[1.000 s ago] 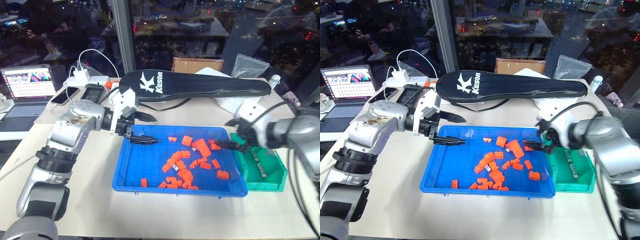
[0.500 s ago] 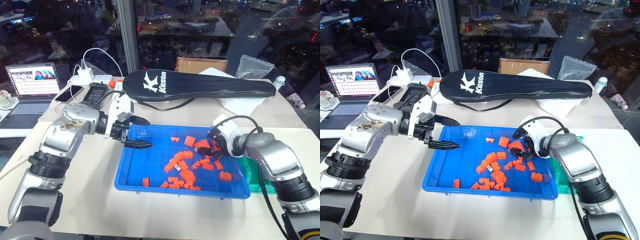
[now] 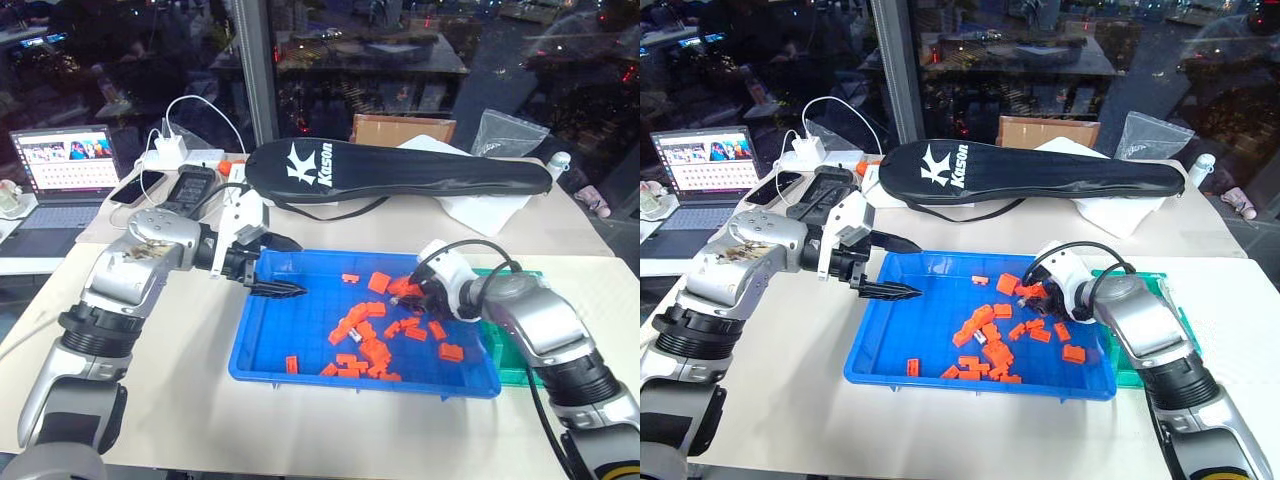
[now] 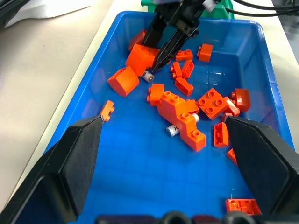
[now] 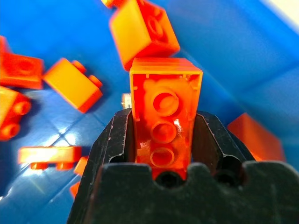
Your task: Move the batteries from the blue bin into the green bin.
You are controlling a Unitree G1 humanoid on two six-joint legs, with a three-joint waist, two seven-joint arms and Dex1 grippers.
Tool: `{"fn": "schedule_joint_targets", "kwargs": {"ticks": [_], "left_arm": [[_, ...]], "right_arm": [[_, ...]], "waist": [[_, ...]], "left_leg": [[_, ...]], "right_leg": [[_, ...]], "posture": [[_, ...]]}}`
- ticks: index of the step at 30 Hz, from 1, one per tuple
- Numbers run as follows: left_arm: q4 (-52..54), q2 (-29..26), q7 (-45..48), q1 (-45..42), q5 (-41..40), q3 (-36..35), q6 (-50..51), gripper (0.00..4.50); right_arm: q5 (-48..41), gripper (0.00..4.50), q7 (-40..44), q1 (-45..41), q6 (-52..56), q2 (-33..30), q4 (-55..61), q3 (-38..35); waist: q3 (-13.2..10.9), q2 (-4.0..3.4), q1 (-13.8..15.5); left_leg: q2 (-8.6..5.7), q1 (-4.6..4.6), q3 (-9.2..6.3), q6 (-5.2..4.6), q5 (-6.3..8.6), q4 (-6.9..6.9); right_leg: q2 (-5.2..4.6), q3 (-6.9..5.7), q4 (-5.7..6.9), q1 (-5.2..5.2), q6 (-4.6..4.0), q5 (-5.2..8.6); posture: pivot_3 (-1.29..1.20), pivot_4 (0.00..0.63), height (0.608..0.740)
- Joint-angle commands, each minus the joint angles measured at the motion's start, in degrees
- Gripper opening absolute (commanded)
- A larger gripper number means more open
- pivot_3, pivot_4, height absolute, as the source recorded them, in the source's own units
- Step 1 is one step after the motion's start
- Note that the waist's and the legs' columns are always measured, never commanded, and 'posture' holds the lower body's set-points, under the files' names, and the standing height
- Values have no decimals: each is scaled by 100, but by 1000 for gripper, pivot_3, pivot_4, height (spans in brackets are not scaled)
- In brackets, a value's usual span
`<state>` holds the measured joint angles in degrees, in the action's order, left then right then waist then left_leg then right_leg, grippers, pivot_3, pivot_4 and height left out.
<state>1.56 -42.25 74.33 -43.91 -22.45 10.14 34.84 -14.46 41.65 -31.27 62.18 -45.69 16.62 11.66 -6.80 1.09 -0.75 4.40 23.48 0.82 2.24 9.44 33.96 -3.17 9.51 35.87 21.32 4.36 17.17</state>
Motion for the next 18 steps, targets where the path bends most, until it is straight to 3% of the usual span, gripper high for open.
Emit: {"fn": "schedule_joint_targets", "kwargs": {"ticks": [1,12,14,18], "left_arm": [[3,56,30,-175,14,-39,-168,4500],[-105,175,107,-315,-4,-5,-29,4500],[-96,162,129,-307,4,0,-36,4500],[-69,153,129,-291,34,-4,-46,4500]], "right_arm": [[-301,1409,438,60,148,-455,655,-175],[-1068,1409,1318,661,620,-1478,1612,198],[-1185,2412,1410,671,591,-1551,1651,154],[-1089,3736,1288,471,401,-1449,1357,126]], "waist": [[0,0,-4],[-1,3,-24],[-1,3,-30],[-2,3,-30]], "left_leg": [[0,-1,0,0,0,0],[0,0,-2,0,0,1],[0,-1,-2,0,0,0],[0,-3,-3,0,0,0]], "right_leg": [[0,0,0,0,2,1],[-1,0,-2,1,5,3],[-1,0,-2,1,7,5],[0,0,-2,0,29,18]], "posture": [[0,150,731],[0,150,731],[0,150,731],[0,150,731]]}}
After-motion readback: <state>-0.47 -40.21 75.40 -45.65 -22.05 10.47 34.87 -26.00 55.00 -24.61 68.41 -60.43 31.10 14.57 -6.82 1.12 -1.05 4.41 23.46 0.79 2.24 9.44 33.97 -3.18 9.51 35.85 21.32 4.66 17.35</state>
